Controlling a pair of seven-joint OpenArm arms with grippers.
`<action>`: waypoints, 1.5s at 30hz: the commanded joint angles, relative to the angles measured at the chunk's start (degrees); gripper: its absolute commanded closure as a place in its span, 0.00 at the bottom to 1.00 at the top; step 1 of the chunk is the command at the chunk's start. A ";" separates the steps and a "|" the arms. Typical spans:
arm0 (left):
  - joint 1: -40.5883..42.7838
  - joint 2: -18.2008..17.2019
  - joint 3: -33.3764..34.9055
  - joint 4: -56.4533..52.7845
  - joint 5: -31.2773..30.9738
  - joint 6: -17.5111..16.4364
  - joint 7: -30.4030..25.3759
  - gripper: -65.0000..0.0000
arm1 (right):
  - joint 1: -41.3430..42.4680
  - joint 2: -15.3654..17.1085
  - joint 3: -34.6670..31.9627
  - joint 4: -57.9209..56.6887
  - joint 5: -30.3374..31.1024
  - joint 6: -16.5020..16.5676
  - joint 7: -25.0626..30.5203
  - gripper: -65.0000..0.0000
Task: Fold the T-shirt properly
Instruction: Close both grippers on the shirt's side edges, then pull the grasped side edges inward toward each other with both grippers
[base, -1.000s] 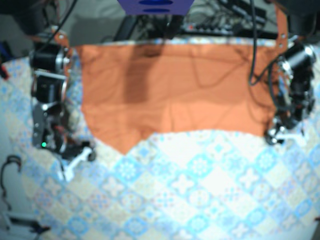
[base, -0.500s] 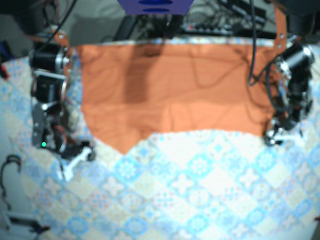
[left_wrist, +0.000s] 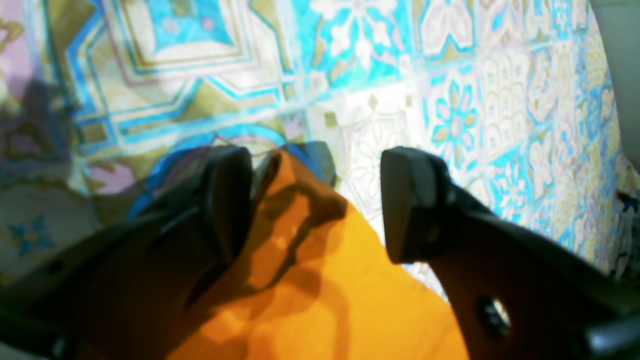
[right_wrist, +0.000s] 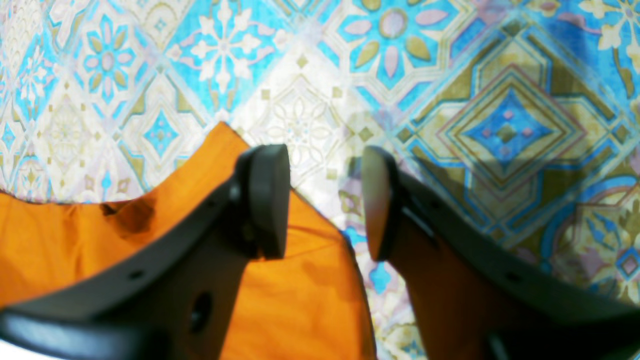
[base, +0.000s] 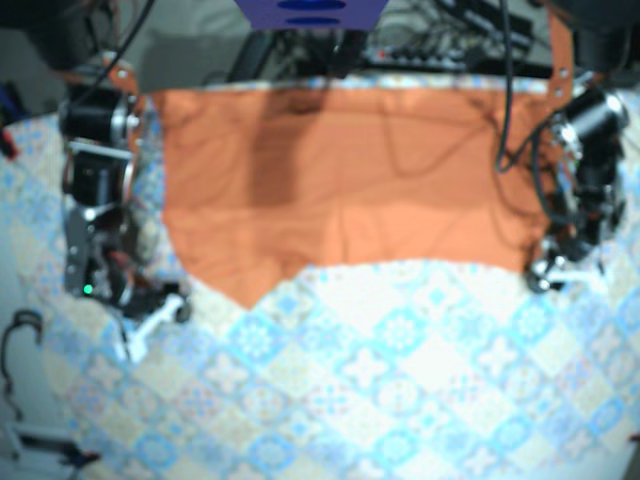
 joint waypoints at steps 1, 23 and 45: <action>-0.66 0.53 0.28 0.12 0.84 0.33 2.87 0.39 | 1.88 0.50 0.06 1.15 0.55 0.23 1.10 0.63; 1.36 0.44 0.37 0.12 0.92 0.50 2.43 0.81 | 1.88 0.50 0.06 0.97 0.55 0.23 1.01 0.64; 1.36 0.44 0.37 0.21 0.92 0.50 2.35 1.00 | 2.32 -0.38 -2.31 -3.43 0.90 0.23 0.75 0.52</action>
